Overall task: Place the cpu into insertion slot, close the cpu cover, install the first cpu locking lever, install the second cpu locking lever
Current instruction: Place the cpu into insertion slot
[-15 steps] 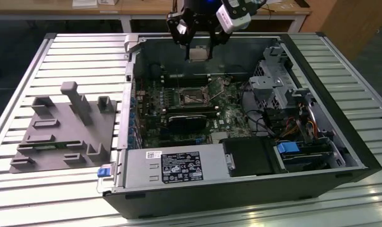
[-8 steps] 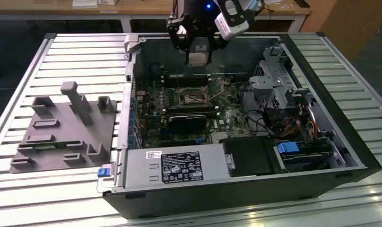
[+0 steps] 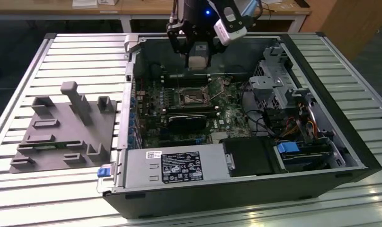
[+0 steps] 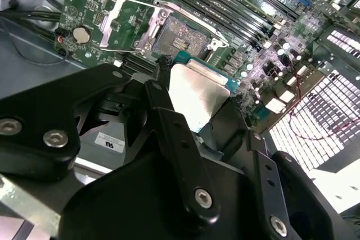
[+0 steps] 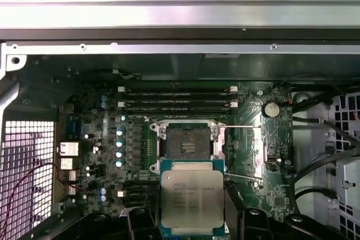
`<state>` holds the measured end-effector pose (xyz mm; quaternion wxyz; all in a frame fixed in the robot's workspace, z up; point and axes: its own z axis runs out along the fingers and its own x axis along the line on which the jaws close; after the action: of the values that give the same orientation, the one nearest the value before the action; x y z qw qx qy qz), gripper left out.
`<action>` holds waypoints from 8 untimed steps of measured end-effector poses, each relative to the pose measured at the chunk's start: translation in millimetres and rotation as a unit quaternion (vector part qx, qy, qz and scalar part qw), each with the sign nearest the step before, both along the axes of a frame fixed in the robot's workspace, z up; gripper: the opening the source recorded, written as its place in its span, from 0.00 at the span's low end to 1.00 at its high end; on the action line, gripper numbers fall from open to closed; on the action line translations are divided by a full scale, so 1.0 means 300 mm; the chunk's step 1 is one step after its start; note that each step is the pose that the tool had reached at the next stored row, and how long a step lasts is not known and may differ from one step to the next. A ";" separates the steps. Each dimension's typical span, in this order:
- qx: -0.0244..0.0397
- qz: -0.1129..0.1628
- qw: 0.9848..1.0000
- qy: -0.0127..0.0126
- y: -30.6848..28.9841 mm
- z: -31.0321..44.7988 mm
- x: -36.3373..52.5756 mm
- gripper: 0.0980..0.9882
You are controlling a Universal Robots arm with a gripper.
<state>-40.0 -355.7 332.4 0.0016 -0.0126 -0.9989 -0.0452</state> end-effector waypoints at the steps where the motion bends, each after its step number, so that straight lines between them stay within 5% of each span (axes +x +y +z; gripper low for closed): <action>1: 0.000 0.000 1.000 0.000 0.000 -0.004 0.000 0.49; 8: 0.000 -0.045 0.999 0.000 0.000 -0.024 0.000 0.49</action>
<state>-40.0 -355.7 325.3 -0.0005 -0.0579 -0.9973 -0.0453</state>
